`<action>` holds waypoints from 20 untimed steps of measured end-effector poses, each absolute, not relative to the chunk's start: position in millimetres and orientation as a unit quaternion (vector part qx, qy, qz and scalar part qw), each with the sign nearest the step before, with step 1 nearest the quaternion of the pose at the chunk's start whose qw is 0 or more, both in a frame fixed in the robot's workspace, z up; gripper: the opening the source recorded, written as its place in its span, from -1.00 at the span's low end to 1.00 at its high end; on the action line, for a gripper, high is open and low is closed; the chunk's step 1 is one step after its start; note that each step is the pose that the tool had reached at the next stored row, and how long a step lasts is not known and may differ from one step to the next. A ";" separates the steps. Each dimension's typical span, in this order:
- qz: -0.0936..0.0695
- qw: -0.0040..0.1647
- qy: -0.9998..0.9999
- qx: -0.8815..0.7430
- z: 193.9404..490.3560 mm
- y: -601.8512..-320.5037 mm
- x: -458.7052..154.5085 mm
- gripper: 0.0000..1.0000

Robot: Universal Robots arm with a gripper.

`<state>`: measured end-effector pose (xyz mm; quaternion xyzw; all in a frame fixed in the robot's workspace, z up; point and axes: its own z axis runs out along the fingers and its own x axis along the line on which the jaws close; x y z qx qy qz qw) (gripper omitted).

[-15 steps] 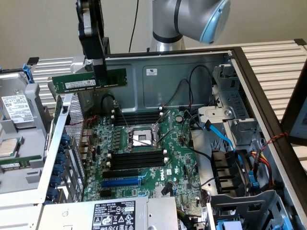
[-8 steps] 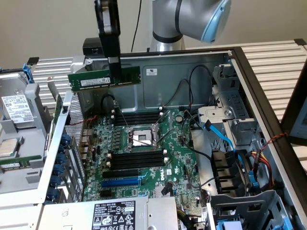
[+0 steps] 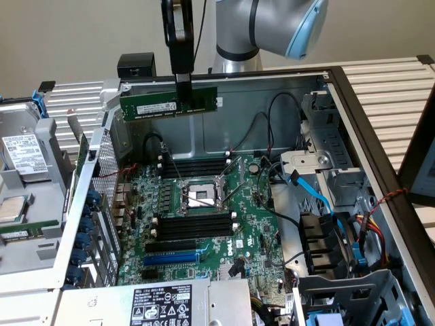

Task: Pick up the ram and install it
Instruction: 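Pick up the ram and move it above insertion slot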

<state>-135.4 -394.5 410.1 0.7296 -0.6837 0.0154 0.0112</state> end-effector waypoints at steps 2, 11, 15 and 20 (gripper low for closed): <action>0.015 0.011 -0.687 0.726 408.8 -394.3 -134.4 -0.76; 0.012 0.008 -0.711 0.703 405.6 -394.5 -134.0 -0.76; 0.009 0.007 -0.711 0.703 405.5 -394.9 -129.4 -0.76; 0.001 -0.006 -0.711 0.703 403.3 -396.7 -129.0 -0.76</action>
